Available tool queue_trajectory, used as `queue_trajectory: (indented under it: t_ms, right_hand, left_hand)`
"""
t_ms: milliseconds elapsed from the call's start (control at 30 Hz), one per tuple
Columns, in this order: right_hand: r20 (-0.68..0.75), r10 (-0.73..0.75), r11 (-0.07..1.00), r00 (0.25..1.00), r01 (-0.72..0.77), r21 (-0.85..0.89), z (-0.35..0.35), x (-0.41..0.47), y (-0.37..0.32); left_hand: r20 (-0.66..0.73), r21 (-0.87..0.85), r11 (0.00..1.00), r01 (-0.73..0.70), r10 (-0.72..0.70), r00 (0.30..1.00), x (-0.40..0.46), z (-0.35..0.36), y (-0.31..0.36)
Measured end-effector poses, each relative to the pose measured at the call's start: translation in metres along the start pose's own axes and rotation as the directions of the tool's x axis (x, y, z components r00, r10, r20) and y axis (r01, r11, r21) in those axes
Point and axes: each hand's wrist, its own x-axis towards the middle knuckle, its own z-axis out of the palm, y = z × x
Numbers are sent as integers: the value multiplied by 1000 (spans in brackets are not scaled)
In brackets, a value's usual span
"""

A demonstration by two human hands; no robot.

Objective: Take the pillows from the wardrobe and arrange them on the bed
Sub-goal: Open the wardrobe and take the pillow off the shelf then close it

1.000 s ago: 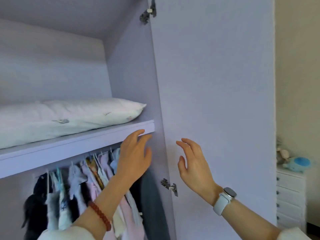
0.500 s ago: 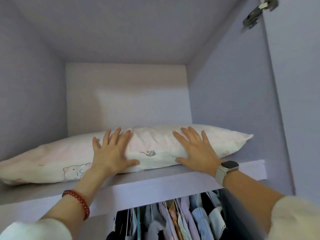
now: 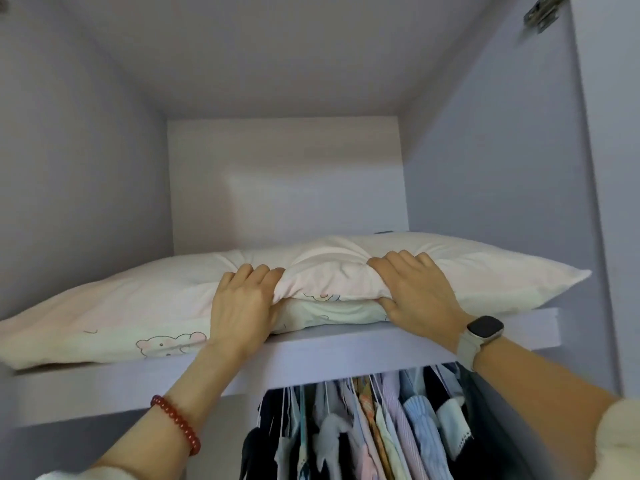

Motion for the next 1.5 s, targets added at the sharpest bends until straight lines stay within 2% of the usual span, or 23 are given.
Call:
queue_trajectory:
  t_ms: [167, 267, 433, 600, 733, 900, 1033, 1133, 1200, 1267, 1300, 1367, 1433, 1500]
  right_hand:
    - [-44, 82, 996, 996, -80, 40, -63, -60, -35]
    - [-49, 79, 995, 996, -77, 57, -96, -99, -56]
    - [7, 44, 997, 999, -45, 66, -143, -168, -72]
    - [82, 28, 977, 996, -45, 210, -177, -218, -85]
    - [125, 3, 982, 992, -27, 186, -196, -249, -92]
    - [142, -32, 972, 989, -2, 235, -208, -269, -96]
    - [146, -18, 951, 989, -28, 307, -212, -279, -97]
    - [223, 31, 929, 974, -110, 354, -208, -298, -100]
    - [361, 132, 895, 923, -268, 357, -199, -317, -102]
    - [589, 239, 800, 772, -500, 332, -196, -339, -102]
    - [637, 242, 783, 732, -535, 317, -197, -351, -102]
    - [633, 228, 799, 740, -513, 313, -203, -369, -100]
    - [677, 223, 811, 701, -519, 271, -211, -387, -98]
    - [771, 202, 818, 604, -537, 206, -214, -412, -99]
  left_hand:
    - [-22, -38, 999, 21, -22, 1000, -52, -73, 31]
    - [-42, -80, 996, -45, 42, 998, -84, -109, 46]
    - [-54, -150, 980, -134, 127, 990, -130, -159, 73]
    - [-11, -178, 970, -165, 166, 986, -165, -190, 107]
    - [-27, -184, 955, -232, 231, 973, -187, -206, 121]
    - [-31, -204, 943, -263, 262, 965, -196, -223, 135]
    - [-17, -202, 920, -337, 341, 940, -190, -237, 130]
    - [27, -221, 891, -395, 411, 911, -185, -244, 138]
    - [78, -241, 865, -440, 469, 880, -186, -245, 154]
    - [151, -284, 839, -464, 517, 843, -189, -243, 172]
    - [198, -306, 831, -464, 532, 823, -192, -241, 180]
    - [307, -367, 829, -421, 535, 787, -201, -232, 190]
    - [449, -491, 833, -254, 493, 745, -222, -213, 200]
    - [623, -517, 851, -89, 446, 643, -259, -189, 214]
